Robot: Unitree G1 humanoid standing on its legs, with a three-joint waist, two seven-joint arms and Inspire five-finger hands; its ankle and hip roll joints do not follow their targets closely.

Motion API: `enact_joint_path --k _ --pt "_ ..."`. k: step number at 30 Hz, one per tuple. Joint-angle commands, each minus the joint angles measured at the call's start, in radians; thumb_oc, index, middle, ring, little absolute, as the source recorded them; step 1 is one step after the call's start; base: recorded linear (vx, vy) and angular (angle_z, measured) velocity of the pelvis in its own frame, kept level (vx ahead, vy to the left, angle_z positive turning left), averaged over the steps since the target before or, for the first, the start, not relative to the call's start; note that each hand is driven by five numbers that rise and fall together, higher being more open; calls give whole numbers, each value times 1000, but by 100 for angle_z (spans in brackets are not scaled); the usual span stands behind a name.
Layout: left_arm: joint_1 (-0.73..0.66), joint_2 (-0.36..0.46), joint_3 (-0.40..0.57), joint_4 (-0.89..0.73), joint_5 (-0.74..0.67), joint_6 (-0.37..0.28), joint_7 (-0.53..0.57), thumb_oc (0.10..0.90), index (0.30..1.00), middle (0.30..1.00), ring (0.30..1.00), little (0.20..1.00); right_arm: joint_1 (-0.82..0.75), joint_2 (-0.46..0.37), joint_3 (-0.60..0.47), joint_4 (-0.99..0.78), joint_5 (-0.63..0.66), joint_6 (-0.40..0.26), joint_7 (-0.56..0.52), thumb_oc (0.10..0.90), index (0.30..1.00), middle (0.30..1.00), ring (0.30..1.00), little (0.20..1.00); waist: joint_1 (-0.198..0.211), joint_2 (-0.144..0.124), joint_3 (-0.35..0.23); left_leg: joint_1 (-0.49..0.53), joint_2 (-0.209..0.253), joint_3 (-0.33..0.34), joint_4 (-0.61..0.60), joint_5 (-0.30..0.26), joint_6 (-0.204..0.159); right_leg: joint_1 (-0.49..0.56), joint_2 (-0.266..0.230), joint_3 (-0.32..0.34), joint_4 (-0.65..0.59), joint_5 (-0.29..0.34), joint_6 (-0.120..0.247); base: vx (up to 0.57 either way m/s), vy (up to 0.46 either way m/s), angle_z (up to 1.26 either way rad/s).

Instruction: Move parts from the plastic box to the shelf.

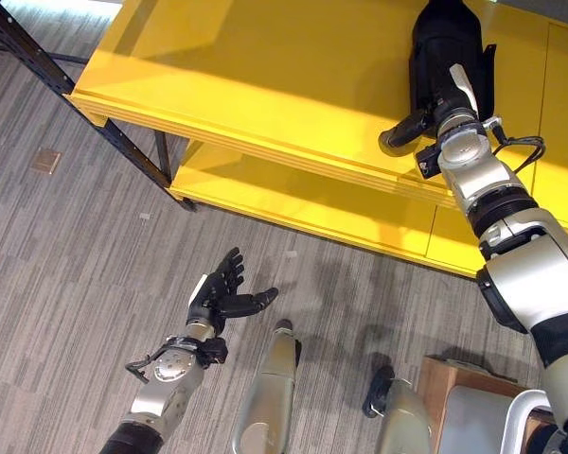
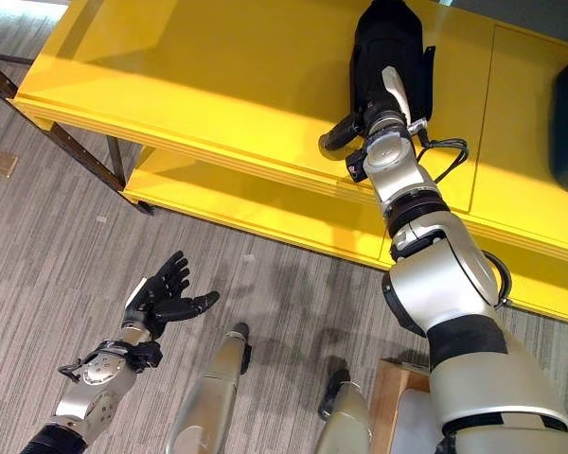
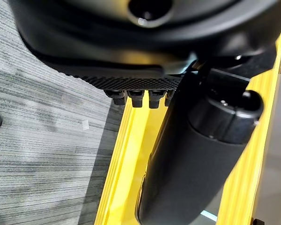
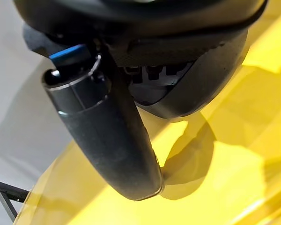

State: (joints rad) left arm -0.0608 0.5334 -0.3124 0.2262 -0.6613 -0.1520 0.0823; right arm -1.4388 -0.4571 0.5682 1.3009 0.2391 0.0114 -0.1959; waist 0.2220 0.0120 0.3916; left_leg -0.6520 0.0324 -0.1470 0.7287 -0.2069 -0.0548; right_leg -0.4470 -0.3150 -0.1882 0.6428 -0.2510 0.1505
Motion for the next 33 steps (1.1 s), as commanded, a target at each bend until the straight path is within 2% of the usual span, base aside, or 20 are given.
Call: enact_joint_path --k 1,15,33 --pt "-56 43 -2 -77 -4 -96 8 900 1000 1000 1000 1000 -67 -19 -27 -21 32 -58 -26 900 1000 1000 1000 1000 34 10 -14 -49 11 -23 77 -87 23 53 26 5 58 -70 -47 0 0 0" --pt "-69 40 -9 -74 -11 -100 14 900 1000 1000 1000 1000 -73 9 -51 -54 104 -74 -31 900 1000 1000 1000 1000 40 9 -14 -60 5 -24 87 -93 28 55 24 4 55 -71 -46 1 -1 0" --pt "-69 47 -4 -76 -16 -98 26 900 1000 1000 1000 1000 -85 52 -53 -81 118 -81 -46 900 1000 1000 1000 1000 34 14 -19 -65 7 -18 96 -102 30 50 24 9 56 -73 -47 0 0 0"
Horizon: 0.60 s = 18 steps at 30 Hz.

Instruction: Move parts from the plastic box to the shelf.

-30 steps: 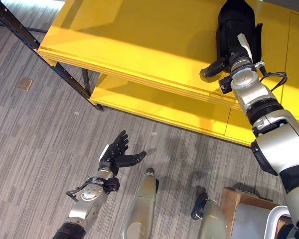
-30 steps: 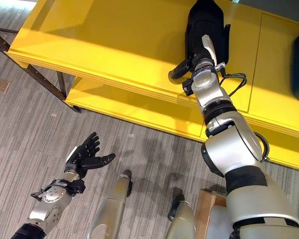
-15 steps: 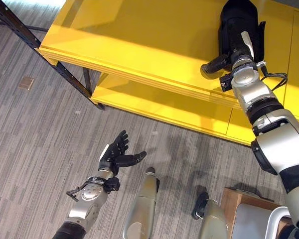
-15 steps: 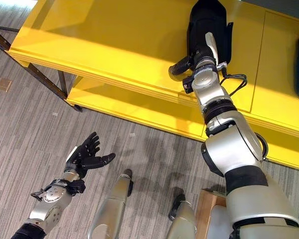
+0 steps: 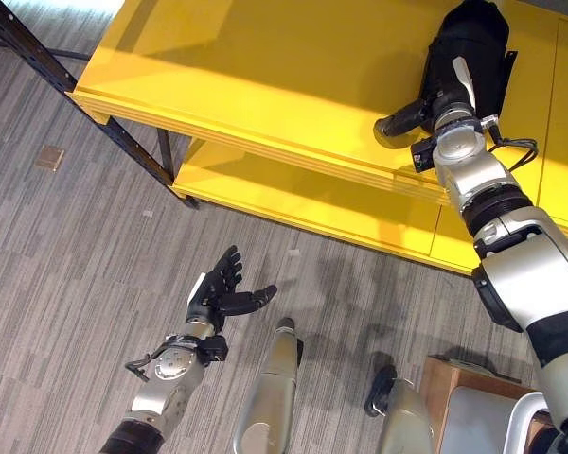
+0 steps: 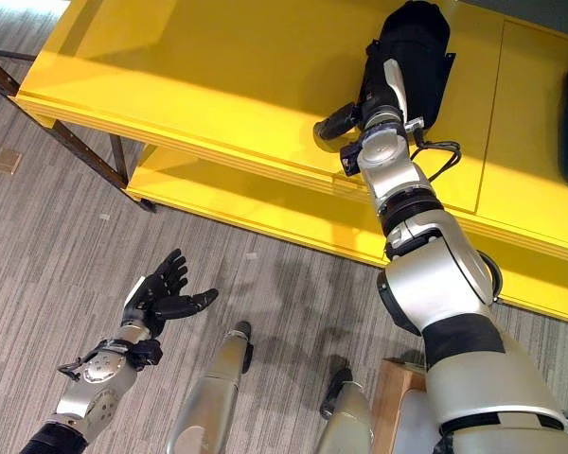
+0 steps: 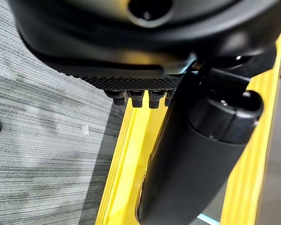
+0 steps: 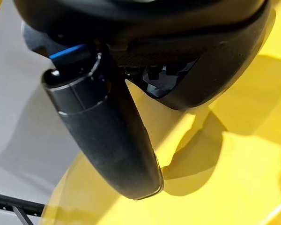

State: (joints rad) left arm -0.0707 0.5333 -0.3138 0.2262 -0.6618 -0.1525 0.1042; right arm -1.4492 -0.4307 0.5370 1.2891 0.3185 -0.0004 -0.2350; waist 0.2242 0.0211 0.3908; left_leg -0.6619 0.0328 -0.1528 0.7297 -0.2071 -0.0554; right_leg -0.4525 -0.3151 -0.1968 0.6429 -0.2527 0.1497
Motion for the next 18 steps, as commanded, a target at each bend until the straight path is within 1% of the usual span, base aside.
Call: enact_joint_path --k 1,18 --pt "-59 47 -3 -77 -17 -97 4 900 1000 1000 1000 1000 -75 26 -23 -72 40 -70 -10 900 1000 1000 1000 1000 31 5 -18 -55 7 -11 94 -102 30 55 25 17 56 -71 -46 0 0 0" --pt "-51 47 4 -75 -20 -98 8 900 1000 1000 1000 1000 -87 6 16 -89 -13 -62 -9 900 1000 1000 1000 1000 20 -1 -17 -56 11 -9 98 -108 31 45 28 23 64 -75 -47 0 0 0"
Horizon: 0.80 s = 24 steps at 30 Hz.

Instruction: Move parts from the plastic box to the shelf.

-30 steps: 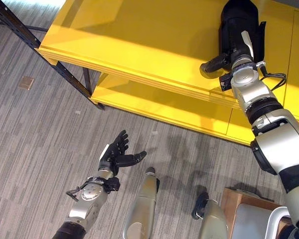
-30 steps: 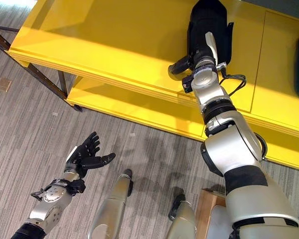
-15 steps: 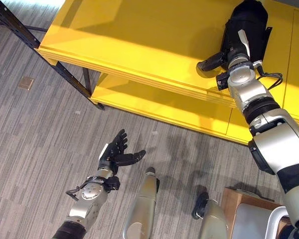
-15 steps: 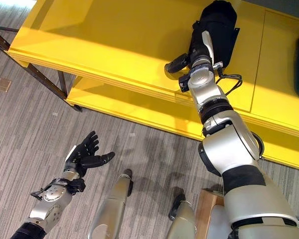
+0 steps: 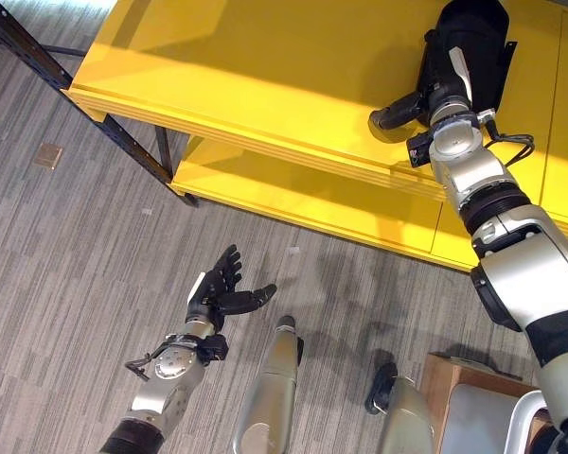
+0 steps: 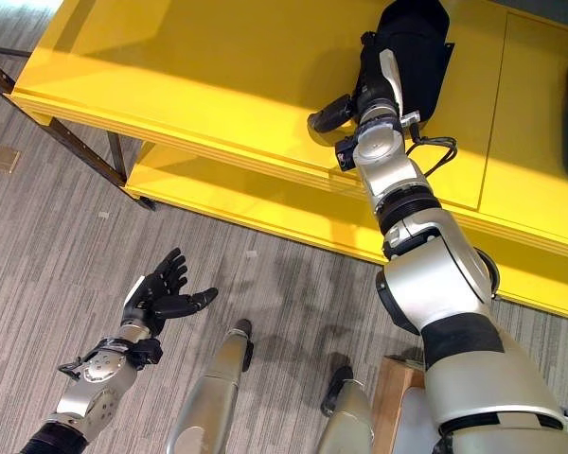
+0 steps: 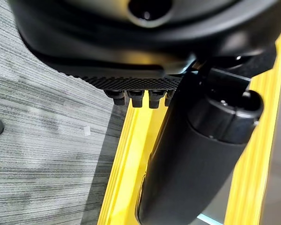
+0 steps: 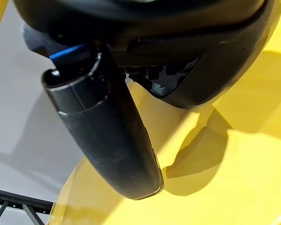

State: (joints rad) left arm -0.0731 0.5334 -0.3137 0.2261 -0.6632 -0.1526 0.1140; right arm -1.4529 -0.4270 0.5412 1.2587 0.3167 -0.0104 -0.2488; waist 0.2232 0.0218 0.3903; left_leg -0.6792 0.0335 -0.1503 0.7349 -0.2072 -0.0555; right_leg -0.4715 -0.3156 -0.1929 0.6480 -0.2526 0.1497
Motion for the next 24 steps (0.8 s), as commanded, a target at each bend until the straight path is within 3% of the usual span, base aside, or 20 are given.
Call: enact_joint_path --k 1,24 --pt "-48 48 5 -75 -19 -98 -2 900 1000 1000 1000 1000 -86 -3 17 -57 -16 -51 5 900 1000 1000 1000 1000 20 -3 -16 -38 11 -10 93 -108 31 65 28 20 59 -75 -47 0 0 0" --pt "-47 61 28 -53 -2 -88 -20 900 1000 1000 1000 1000 -113 -111 82 -163 -129 -40 10 900 1000 1000 1000 1000 -31 -45 -26 4 42 5 56 -93 13 68 42 40 51 -75 -57 -13 -10 -4"
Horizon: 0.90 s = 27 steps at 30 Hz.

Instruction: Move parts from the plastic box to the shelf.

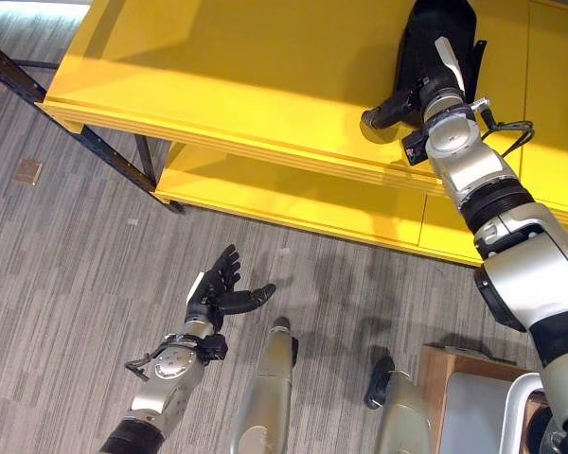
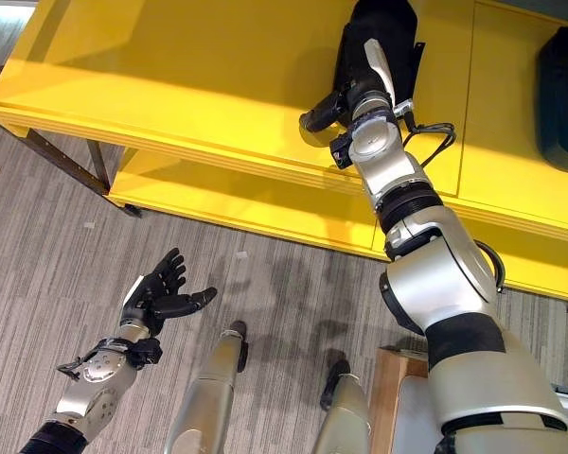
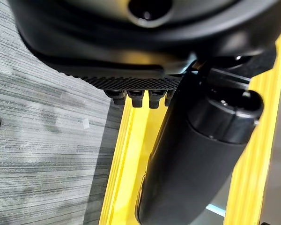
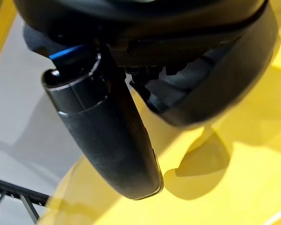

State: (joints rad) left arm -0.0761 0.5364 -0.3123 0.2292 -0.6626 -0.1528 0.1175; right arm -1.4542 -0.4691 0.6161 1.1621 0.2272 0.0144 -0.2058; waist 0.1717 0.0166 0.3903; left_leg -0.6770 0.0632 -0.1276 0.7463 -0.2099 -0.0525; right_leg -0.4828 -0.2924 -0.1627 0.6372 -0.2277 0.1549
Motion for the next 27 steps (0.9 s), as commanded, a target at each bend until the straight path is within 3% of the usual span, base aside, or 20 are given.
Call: enact_joint_path --k 1,10,11,12,13,14,15,18,27 --pt "-46 61 26 -55 -1 -88 -25 900 1000 1000 1000 1000 -113 -80 6 -79 -38 -68 -33 900 1000 1000 1000 1000 15 -44 -28 8 15 -16 38 -89 7 81 20 11 61 -100 -64 -40 -37 -10" --pt "-43 67 31 -49 -1 -85 -36 900 1000 1000 1000 1000 -129 -89 13 -135 -56 -73 -41 900 1000 1000 1000 1000 8 -56 -43 33 23 -18 18 -80 1 97 25 12 55 -100 -67 -22 -16 -3" --pt "-44 68 33 -48 1 -84 -34 900 1000 1000 1000 1000 -130 -93 12 -152 -60 -75 -44 900 1000 1000 1000 1000 5 -57 -46 27 21 -17 0 -46 5 91 24 5 41 -73 -72 0 0 0" --pt "-42 68 33 -48 1 -84 -34 900 1000 1000 1000 1000 -128 -92 12 -152 -60 -74 -43 900 1000 1000 1000 1000 5 -59 -47 37 23 -17 12 -77 0 101 25 10 48 -97 -67 -88 -10 0" --pt "-41 70 38 -48 1 -84 -35 900 1000 1000 1000 1000 -127 -99 10 -181 -62 -78 -48 900 1000 1000 1000 1000 3 -61 -51 33 22 -17 -5 -44 3 95 24 4 37 -73 -71 72 -37 0" --pt "-40 70 38 -47 1 -83 -35 900 1000 1000 1000 1000 -125 -98 10 -181 -62 -78 -47 900 1000 1000 1000 1000 4 -62 -52 43 24 -18 7 -75 -1 105 26 9 45 -97 -66 -84 -15 0" --pt "-41 72 44 -45 5 -83 -34 900 1000 1000 1000 1000 -119 -106 6 -229 -62 -81 -48 900 1000 1000 1000 1000 -2 -66 -58 39 23 -17 -11 -43 2 99 24 5 33 -72 -71 0 0 0" --pt "-42 68 50 -44 12 -81 -33 900 1000 1000 1000 1000 -106 -111 -5 -268 -62 -84 -52 900 1000 1000 1000 1000 -9 -69 -61 48 26 -15 -15 -41 0 107 24 5 28 -72 -72 -28 -1 0" --pt "-5 48 104 -64 39 -65 -28 900 1000 1000 1000 1000 138 -212 -152 -625 -31 -115 -45 900 1000 1000 1000 1000 -58 -101 -81 146 54 11 -103 -12 -10 186 36 10 -73 -41 -64 5 -27 -6"
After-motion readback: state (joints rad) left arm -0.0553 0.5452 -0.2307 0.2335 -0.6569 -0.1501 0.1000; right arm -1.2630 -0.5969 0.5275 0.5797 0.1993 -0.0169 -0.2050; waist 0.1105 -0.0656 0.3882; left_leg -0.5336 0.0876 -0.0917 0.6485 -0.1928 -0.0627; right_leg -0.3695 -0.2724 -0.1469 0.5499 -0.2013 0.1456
